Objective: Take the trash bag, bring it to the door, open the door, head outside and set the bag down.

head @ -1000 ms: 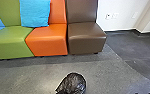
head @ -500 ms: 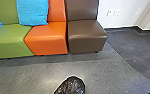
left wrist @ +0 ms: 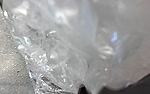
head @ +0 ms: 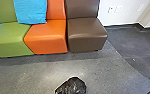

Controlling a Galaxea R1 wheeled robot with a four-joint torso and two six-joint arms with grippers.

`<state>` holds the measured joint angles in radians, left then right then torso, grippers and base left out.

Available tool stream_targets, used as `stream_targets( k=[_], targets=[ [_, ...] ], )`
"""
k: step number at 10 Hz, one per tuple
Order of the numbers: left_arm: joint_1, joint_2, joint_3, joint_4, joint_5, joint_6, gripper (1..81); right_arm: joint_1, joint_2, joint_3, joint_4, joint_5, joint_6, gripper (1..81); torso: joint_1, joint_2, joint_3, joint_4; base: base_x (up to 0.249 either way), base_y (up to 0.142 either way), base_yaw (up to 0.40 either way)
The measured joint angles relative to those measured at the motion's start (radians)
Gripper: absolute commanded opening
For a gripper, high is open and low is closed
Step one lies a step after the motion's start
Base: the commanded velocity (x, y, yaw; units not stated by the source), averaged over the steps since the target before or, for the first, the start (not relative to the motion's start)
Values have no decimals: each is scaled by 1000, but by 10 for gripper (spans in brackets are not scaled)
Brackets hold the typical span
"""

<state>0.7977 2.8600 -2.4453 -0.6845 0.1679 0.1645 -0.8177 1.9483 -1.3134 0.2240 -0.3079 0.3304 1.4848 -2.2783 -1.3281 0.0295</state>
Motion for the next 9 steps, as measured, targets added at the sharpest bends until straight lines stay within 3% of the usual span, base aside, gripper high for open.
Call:
stream_targets(
  k=[9],
  targets=[
    [62, -110, 90, 0, 10, 4, 10, -163, 110, -146, 1, 100, -8, 811, -197, 302, 290, 0, 0, 0, 0]
  ],
)
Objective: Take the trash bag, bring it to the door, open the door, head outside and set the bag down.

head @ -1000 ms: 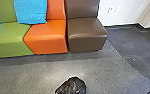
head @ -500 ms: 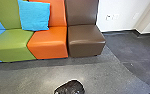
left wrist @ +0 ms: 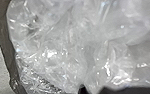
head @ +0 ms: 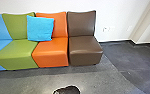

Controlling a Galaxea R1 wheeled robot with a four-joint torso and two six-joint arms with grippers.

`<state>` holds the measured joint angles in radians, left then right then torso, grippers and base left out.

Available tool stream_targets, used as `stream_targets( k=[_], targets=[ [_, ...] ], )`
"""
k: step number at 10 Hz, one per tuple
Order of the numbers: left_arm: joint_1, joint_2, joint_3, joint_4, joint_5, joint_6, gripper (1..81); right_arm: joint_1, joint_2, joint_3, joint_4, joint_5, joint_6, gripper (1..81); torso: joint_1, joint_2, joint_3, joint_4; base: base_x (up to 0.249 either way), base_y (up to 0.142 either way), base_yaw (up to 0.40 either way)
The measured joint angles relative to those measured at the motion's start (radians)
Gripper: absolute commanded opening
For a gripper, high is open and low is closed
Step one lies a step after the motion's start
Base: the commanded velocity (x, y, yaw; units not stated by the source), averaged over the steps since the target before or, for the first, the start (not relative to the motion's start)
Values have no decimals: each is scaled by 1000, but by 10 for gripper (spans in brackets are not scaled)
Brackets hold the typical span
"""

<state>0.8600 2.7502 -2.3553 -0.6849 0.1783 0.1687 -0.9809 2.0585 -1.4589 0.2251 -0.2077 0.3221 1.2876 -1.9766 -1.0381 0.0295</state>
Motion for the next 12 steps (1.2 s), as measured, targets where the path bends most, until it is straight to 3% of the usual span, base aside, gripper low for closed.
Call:
stream_targets(
  k=[3, 6, 9, 12],
  targets=[
    [32, -32, 44, 1, 3, 19, 10, -43, 42, -47, 0, 15, -4, 811, -50, 77, 24, 0, 0, 0, 0],
    [72, -108, 88, 1, -3, 67, 10, -108, 72, -91, 0, 51, -26, 811, -119, 183, 26, 0, 0, 0, 0],
    [79, -174, 203, 1, -9, 117, 10, -164, 111, -145, 0, 98, -59, 811, -183, 284, 36, 0, 0, 0, 0],
    [172, -201, 216, 1, -14, 174, 10, -228, 169, -184, 0, 123, -92, 811, -245, 379, 121, 0, 0, 0, 0]
  ],
)
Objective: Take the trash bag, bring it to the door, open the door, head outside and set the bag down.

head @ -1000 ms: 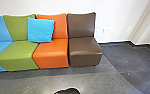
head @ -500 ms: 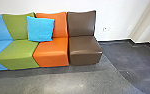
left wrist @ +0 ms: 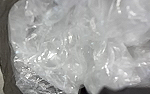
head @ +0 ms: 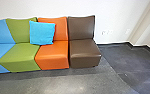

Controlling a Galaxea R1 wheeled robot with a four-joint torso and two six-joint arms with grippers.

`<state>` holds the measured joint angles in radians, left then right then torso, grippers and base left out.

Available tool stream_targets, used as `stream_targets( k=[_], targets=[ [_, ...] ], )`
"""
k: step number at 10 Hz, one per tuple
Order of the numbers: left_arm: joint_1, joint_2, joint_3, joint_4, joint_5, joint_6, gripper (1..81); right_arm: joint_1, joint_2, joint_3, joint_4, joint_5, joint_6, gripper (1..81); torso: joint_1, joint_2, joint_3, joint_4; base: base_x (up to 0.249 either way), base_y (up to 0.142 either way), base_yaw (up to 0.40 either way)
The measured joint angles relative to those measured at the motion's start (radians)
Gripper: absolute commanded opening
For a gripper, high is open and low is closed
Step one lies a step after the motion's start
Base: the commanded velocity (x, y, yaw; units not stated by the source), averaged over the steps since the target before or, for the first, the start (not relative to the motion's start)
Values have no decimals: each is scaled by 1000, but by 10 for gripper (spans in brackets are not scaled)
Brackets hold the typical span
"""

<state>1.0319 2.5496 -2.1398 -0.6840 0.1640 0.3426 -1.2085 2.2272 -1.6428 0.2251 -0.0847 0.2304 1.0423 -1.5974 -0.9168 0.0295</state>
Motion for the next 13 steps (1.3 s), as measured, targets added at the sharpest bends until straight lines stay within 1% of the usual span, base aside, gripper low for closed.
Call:
stream_targets(
  k=[1, 2, 3, 4, 6, 7, 9, 11, 12, 13],
  targets=[
    [24, 3, -2, 0, 2, 20, 10, -12, 13, -23, 0, 6, -6, 811, -24, 35, 33, 0, 0, 0, 0],
    [38, 5, -6, 0, 1, 28, 10, -29, 34, -50, 0, 9, -14, 811, -48, 72, 67, 0, 0, 0, 0],
    [51, 5, -13, 0, -7, 47, 10, -47, 63, -75, -1, 15, -20, 811, -72, 109, 101, 0, 0, 0, 0],
    [68, 13, -31, 0, -9, 55, 10, -59, 84, -92, -2, 17, -21, 811, -96, 146, 135, 0, 0, 0, 0],
    [116, 55, -80, 0, -9, 98, 10, -87, 123, -149, -9, 20, -22, 811, -144, 217, 202, 0, 0, 0, 0],
    [139, 76, -102, 0, -6, 112, 10, -99, 142, -178, -11, 23, -23, 811, -167, 253, 234, 0, 0, 0, 0],
    [189, 105, -153, 0, -8, 158, 10, -128, 184, -238, -21, 29, -29, 811, -214, 322, 298, 0, 0, 0, 0],
    [230, 143, -212, 0, -15, 203, 10, -156, 238, -294, -31, 37, -31, 811, -249, 374, 319, 0, 0, 0, 0],
    [246, 167, -241, 0, -16, 214, 10, -168, 263, -317, -36, 44, -32, 811, -269, 405, 323, 0, 0, 0, 0],
    [255, 191, -276, 0, -17, 237, 10, -180, 287, -343, -42, 61, -33, 811, -293, 442, 324, 0, 0, 0, 0]
  ],
)
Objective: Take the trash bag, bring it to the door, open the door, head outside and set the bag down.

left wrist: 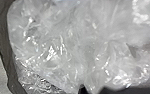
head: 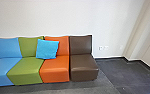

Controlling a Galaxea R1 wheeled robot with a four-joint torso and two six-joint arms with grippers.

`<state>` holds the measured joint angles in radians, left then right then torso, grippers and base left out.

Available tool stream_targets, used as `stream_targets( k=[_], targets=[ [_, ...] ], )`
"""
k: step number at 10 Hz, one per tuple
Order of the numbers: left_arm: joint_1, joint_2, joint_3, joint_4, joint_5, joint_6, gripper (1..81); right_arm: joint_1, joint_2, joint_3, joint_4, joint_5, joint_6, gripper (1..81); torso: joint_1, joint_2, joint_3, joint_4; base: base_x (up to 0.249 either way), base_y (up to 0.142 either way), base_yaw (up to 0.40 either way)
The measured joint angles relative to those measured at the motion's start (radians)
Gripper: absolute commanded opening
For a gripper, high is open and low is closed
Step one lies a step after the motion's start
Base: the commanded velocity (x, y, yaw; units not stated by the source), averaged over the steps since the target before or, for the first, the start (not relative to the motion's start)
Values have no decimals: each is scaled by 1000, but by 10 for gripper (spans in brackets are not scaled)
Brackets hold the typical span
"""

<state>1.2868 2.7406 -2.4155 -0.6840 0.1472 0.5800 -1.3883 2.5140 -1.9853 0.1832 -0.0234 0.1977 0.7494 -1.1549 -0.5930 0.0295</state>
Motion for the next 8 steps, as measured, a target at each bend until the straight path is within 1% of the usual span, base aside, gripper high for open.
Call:
stream_targets(
  k=[2, 3, 4, 6, 8],
  targets=[
    [26, 57, -83, 0, -4, 48, 10, -23, 37, -60, -6, 8, -4, 811, -48, 73, 0, 0, 0, 0, 0],
    [40, 83, -113, 0, -9, 67, 10, -29, 50, -82, -10, 14, -8, 811, -71, 109, 0, 0, 0, 0, 0],
    [60, 109, -129, 0, -12, 79, 10, -41, 80, -111, -16, 33, -15, 811, -92, 143, 5, 0, 0, 0, 0],
    [79, 139, -146, 0, 2, 97, 10, -66, 137, -151, -32, 45, -19, 811, -136, 212, 33, 0, 0, 0, 0],
    [75, 158, -197, 0, 1, 104, 10, -84, 169, -211, -47, 51, -22, 811, -183, 284, 65, 0, 0, 0, 0]
  ],
)
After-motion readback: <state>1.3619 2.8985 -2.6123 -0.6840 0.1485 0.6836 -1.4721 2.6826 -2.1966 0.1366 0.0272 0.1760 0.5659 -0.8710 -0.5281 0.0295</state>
